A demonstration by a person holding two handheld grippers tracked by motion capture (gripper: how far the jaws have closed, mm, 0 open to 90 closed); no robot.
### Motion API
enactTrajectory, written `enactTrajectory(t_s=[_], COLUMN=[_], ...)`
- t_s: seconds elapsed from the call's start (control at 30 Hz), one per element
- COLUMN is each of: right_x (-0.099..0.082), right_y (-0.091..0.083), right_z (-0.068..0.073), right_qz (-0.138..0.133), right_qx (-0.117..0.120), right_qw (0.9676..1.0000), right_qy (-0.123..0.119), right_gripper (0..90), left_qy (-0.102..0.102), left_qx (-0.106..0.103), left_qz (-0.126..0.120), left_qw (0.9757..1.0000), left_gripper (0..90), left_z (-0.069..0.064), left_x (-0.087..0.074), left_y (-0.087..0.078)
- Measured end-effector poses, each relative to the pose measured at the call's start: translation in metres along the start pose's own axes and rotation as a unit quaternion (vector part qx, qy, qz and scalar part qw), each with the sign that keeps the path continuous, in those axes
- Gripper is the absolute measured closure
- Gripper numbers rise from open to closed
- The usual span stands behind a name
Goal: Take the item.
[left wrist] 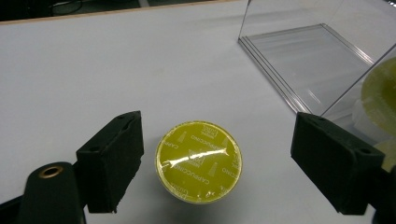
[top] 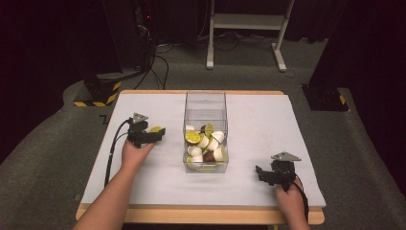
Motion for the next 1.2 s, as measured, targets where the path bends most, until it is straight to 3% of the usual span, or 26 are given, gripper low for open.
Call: enactTrajectory(t_s=[0.63,0.97,1.2], right_x=[0.000,0.000,0.000], right_y=[0.000,0.000,0.000], right_z=[0.000,0.000,0.000], right_qz=[0.000,0.000,0.000], right_qx=[0.000,-0.001,-0.001], right_qw=[1.0000,1.0000,1.0000], right_qy=[0.000,0.000,-0.001], right_gripper=[13.7,13.8,13.8], left_qy=[0.007,0.010,0.008], left_qx=[-0.017,-0.018,-0.030], left_qz=[0.002,-0.003,-0.003], left_qw=[0.9998,0.9998,0.9995], left_gripper=[17.8,18.9,19.9], left_z=[-0.006,-0.007,-0.006], left_x=[0.003,-0.009,-0.024], left_y=[-0.040,-0.055,-0.068])
Point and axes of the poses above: each handheld gripper's, and its own axes: y roughly forward along the jaws, x roughly out of its top, z roughly to its left, the point moved 3 cm from there along y, roughly forward along the jaws, and after that the axes turned 8 degrees about -z, right-handed, at the moved point
